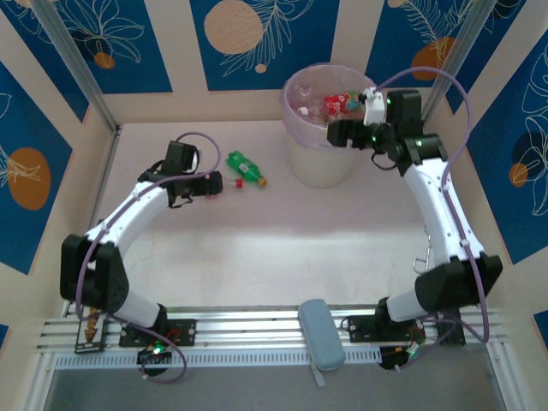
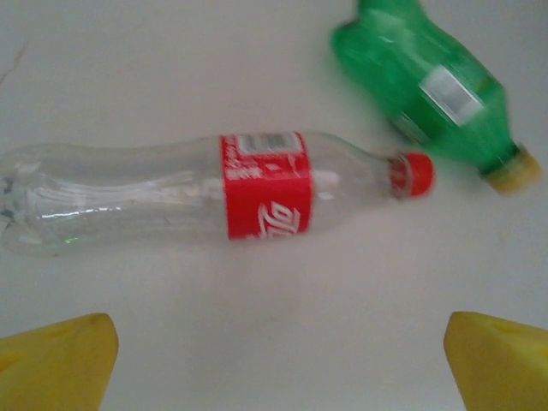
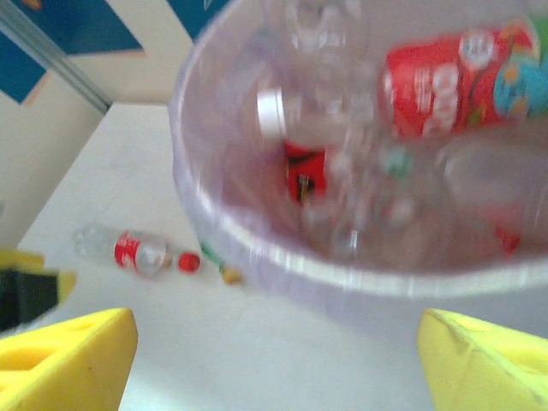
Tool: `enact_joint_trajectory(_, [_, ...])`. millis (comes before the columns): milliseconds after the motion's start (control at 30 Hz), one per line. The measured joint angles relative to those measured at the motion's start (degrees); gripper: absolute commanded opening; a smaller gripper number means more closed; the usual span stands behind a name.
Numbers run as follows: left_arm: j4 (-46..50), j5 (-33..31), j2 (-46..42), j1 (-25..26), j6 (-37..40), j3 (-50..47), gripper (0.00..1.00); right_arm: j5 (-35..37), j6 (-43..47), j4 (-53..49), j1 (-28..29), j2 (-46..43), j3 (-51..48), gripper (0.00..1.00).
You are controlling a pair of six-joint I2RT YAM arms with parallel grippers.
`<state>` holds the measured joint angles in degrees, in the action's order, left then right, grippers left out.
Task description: Put the plastic bottles in the bin
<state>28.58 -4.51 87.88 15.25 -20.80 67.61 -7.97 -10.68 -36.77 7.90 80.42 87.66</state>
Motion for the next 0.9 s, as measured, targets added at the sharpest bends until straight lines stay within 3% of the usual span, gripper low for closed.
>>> enact_joint_trajectory(167, [-4.22,-1.03,6.67,-0.37,-14.47,0.70,1.00,0.04,-2.69,0.74,0.35,-8.87,-12.37,0.85])
enact_joint_trajectory(500, [-4.76,-7.78,12.61,-0.35,-44.15,0.33,1.00,1.09,-3.39,-0.02,0.39,-13.97,-19.85,0.85])
enact_joint_trajectory(700, [-8.79,-7.52,17.25,-0.35,-53.77,1.99,1.00,1.46,-3.37,-0.59,0.39,-15.65,-21.90,0.85])
enact_joint_trajectory(900, [-10.21,-7.02,22.64,-0.33,-57.22,4.26,1.00,1.97,-3.32,-1.46,0.33,-17.51,-23.30,0.85])
